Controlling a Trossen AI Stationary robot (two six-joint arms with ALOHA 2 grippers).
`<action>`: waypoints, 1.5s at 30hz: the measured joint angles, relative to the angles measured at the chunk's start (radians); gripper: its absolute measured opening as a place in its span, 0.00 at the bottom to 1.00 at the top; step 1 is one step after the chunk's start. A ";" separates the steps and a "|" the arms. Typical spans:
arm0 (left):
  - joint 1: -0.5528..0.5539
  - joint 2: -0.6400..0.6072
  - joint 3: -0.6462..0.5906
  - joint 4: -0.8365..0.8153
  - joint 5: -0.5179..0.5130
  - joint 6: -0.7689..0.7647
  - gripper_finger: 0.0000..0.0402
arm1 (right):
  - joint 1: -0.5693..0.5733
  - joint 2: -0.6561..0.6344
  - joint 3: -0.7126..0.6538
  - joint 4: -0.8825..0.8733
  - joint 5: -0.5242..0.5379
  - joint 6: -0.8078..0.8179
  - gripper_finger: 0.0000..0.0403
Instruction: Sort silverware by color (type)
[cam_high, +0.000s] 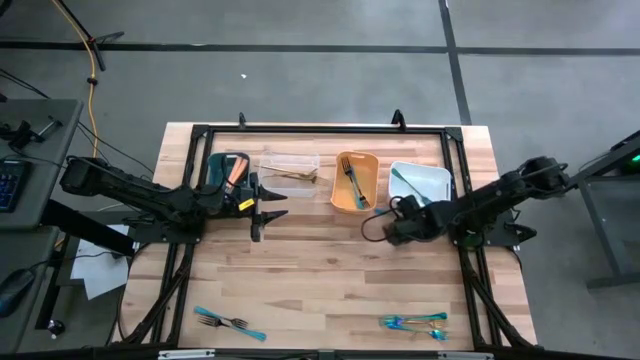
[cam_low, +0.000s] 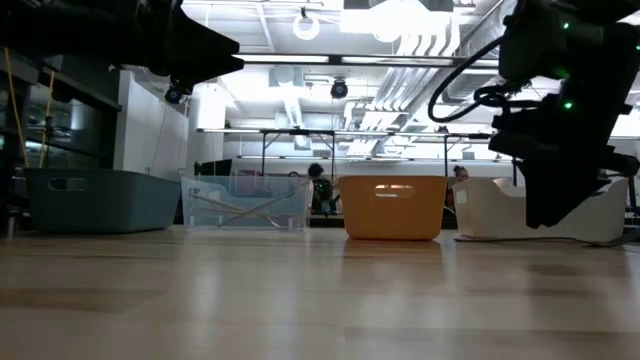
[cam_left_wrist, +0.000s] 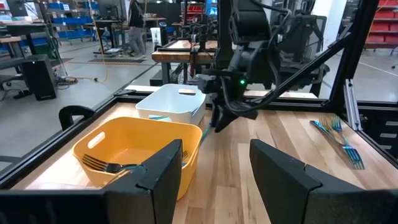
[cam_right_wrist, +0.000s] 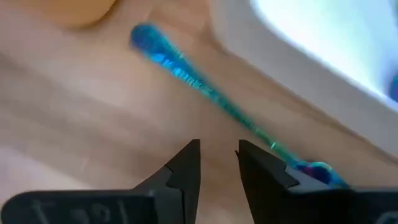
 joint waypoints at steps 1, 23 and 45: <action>0.000 0.000 0.000 0.000 0.000 0.000 0.45 | -0.006 0.000 -0.004 0.000 0.011 0.012 0.26; 0.000 0.000 0.000 0.000 0.000 -0.001 0.45 | -0.091 0.071 -0.005 -0.026 0.052 0.117 0.26; 0.000 0.000 0.000 0.000 0.000 -0.001 0.45 | 0.049 0.106 0.020 0.041 -0.034 0.122 0.26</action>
